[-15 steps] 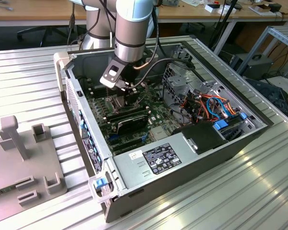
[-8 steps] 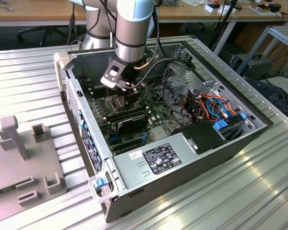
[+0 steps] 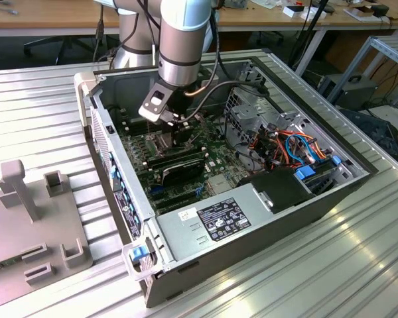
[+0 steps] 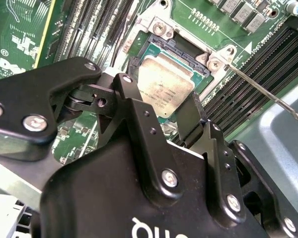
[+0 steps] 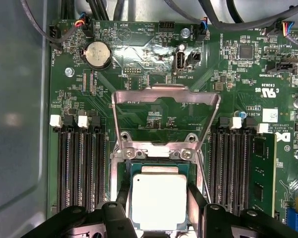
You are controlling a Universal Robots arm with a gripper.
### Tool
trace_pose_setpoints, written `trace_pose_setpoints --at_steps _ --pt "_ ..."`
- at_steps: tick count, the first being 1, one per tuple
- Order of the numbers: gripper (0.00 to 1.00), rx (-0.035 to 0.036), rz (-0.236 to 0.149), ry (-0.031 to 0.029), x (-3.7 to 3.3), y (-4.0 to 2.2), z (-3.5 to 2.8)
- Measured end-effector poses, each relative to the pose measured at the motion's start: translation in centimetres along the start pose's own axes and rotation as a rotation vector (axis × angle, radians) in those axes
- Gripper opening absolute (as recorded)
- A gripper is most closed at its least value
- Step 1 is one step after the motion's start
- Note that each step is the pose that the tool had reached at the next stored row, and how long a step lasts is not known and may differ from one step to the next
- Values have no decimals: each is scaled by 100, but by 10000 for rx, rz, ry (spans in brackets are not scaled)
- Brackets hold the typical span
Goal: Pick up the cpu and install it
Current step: 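Place the cpu into insertion slot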
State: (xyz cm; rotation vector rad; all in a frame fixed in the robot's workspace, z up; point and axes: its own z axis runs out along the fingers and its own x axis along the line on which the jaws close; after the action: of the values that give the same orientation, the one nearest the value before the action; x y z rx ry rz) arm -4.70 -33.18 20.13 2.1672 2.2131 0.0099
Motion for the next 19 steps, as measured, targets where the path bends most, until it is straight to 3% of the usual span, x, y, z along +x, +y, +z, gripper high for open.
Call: trace_pose_setpoints --at_steps 19 --pt "55 0 -13 1 5 -9 17"
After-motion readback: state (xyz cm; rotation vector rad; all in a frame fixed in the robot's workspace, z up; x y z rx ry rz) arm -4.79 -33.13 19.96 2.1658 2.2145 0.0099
